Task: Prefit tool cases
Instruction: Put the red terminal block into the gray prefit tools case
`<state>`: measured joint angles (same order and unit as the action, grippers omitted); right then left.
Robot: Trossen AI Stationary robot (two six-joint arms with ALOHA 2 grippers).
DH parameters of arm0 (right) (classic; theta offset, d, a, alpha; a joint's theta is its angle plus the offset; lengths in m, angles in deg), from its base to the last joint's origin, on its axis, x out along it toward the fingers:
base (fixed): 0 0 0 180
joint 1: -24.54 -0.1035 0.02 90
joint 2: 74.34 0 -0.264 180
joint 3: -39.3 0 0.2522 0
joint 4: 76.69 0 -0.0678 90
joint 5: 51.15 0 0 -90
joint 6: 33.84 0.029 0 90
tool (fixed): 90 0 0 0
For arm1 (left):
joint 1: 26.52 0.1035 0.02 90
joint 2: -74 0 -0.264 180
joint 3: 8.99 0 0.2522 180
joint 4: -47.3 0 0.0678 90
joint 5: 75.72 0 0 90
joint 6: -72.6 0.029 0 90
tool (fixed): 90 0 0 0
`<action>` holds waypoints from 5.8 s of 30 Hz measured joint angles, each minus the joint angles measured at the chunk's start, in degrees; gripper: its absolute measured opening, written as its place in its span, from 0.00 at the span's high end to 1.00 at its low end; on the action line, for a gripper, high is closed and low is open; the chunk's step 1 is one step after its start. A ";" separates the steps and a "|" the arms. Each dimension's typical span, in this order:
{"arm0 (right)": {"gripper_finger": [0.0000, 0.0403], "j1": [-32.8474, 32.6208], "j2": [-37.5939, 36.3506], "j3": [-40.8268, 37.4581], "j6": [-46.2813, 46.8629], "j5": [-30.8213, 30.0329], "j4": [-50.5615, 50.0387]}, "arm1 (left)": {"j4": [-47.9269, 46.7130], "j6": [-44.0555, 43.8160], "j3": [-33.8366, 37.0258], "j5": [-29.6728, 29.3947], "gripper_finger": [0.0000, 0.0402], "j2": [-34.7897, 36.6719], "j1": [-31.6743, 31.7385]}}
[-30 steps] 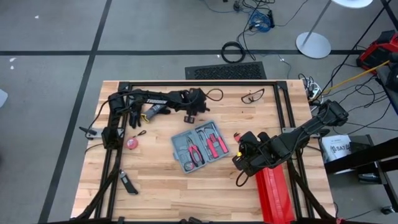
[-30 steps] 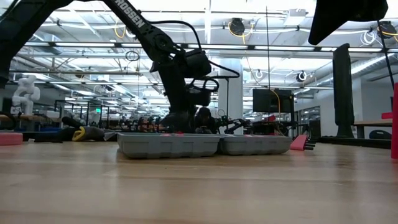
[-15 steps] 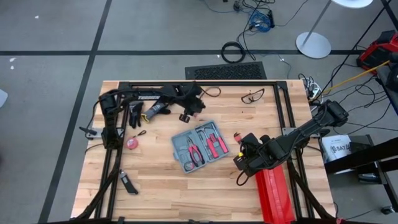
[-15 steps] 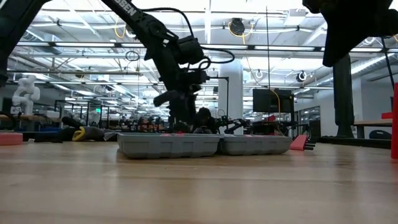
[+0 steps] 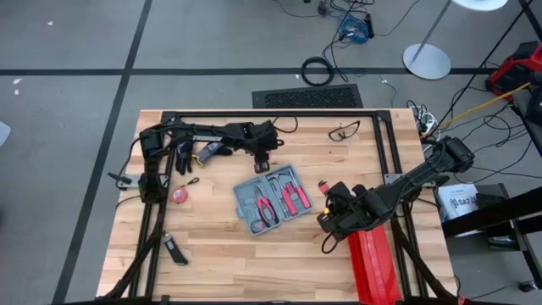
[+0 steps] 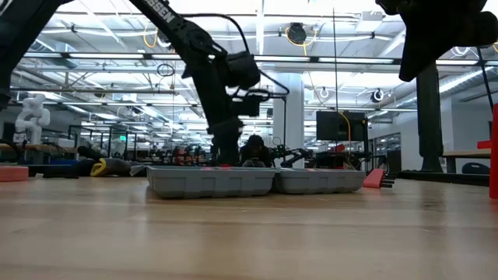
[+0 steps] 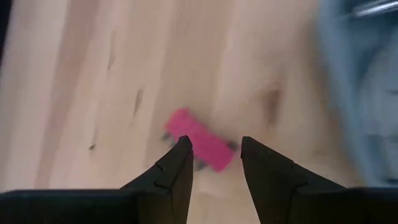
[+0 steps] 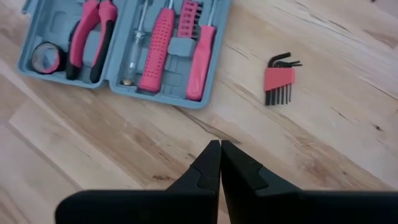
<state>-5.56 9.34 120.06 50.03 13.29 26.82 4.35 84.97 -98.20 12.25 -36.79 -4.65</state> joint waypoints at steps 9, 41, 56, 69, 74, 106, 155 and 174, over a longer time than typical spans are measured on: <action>0.98 -0.07 0.00 0.00 -4.27 -0.04 3.30 | 0.21 -8.94 0.08 -7.44 0.65 -1.59 1.04; 0.98 -2.64 0.00 -0.04 -6.14 -0.02 6.25 | 2.57 -23.72 -0.25 -6.66 0.65 -5.97 -1.71; 0.98 -3.35 0.02 -0.04 -6.58 -0.19 7.20 | 1.92 -16.42 -0.23 -2.80 0.88 -7.82 -1.10; 0.98 -5.33 0.00 -0.04 -5.49 -5.25 7.79 | 1.28 -11.80 -0.25 1.93 0.99 3.20 -2.81; 0.98 -5.72 0.00 -0.04 -5.08 -6.03 8.18 | 0.53 -11.86 -0.32 -1.61 0.99 3.59 -4.09; 0.64 42.60 18.20 -0.07 -71.22 21.09 69.51 | 10.77 10.54 0.64 -0.11 1.00 46.45 12.84; 0.83 48.94 49.44 36.17 -66.30 21.21 26.74 | 18.93 7.42 0.67 9.52 1.00 42.63 20.22; 1.00 48.73 44.18 35.93 -70.31 33.59 27.03 | 6.94 7.39 0.64 9.39 1.00 42.63 20.25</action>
<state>43.16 53.52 155.99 -20.28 46.89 53.85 11.29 92.37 -97.56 21.64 5.83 15.59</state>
